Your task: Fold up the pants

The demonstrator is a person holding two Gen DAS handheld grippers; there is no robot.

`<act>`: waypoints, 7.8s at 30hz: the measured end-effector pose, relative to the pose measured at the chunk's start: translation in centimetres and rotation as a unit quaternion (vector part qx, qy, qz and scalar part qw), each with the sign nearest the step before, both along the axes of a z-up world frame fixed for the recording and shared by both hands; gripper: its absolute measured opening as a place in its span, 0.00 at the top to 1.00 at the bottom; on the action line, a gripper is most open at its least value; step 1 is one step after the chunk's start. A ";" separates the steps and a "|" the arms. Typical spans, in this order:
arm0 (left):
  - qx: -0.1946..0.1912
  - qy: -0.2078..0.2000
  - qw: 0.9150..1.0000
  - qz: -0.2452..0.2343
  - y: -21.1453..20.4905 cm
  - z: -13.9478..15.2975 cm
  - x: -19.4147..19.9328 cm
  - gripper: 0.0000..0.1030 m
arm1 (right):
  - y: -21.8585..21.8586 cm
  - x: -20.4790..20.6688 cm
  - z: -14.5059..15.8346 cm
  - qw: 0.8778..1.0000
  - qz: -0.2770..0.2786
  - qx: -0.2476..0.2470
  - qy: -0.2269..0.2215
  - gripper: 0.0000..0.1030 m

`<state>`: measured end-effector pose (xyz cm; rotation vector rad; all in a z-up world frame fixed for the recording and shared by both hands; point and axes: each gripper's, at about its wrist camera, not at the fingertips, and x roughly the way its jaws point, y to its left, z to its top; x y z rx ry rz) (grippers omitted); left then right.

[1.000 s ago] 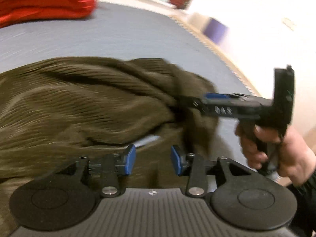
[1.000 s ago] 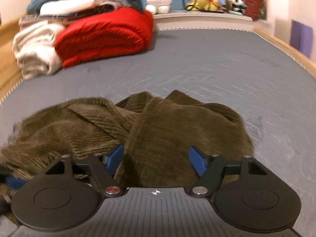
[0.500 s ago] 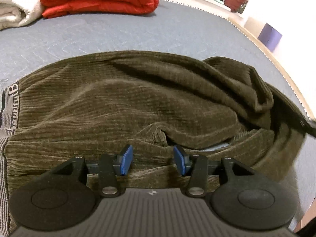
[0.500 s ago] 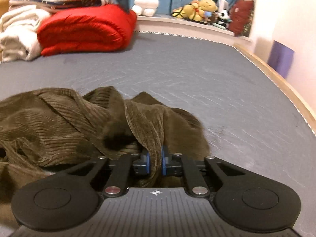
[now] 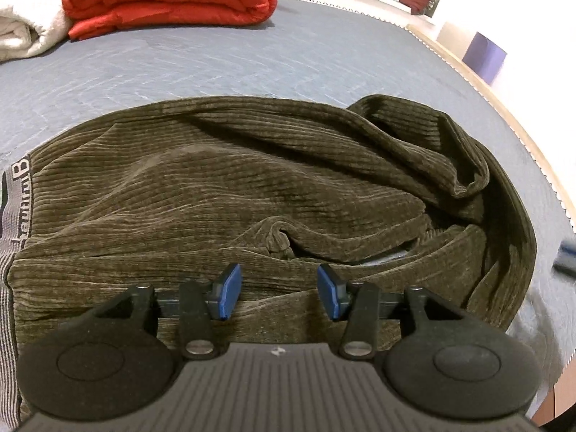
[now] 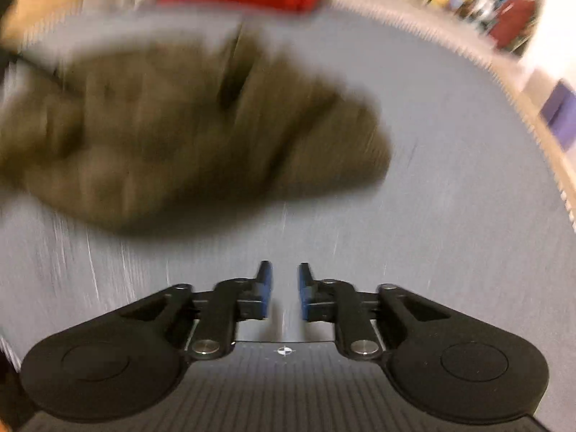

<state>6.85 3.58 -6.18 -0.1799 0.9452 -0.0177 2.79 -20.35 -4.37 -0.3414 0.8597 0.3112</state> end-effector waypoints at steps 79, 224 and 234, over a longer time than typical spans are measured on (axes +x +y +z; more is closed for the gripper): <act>0.004 -0.004 1.000 -0.031 1.4 0.4 0.8 0.44 | -25.6 -0.1 -2.6 0.752 -0.639 0.158 -0.031 0.91; 0.051 -0.036 0.998 -0.029 0.5 2.2 0.8 0.69 | 8.1 13.8 -9.7 0.993 0.099 -0.005 -0.058 0.51; 0.049 -0.039 0.998 -0.027 0.7 2.4 0.7 0.69 | 11.1 11.9 -6.8 0.981 0.155 -0.020 -0.117 1.00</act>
